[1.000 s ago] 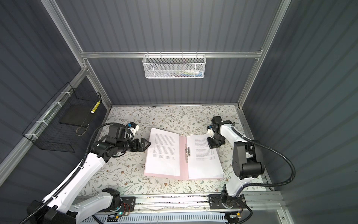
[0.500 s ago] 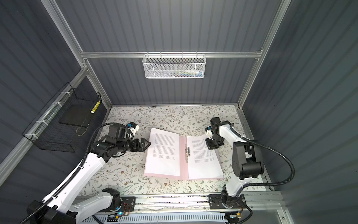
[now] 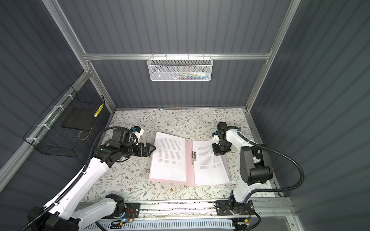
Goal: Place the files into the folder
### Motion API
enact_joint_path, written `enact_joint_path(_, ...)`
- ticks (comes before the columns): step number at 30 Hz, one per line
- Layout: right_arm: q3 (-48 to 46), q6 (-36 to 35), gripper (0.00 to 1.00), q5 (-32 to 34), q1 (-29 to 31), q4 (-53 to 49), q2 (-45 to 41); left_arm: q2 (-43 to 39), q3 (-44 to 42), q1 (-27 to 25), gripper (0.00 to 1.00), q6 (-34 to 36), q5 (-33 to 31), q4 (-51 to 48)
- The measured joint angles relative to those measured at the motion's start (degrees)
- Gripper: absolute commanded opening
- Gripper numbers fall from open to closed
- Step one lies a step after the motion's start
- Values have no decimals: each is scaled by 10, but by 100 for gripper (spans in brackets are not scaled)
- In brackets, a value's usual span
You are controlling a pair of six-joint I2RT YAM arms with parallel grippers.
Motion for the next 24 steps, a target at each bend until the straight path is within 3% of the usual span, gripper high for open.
enact_joint_path(24,13,36,0,-18,-2,2,11,0,0,0,100,0,0,0)
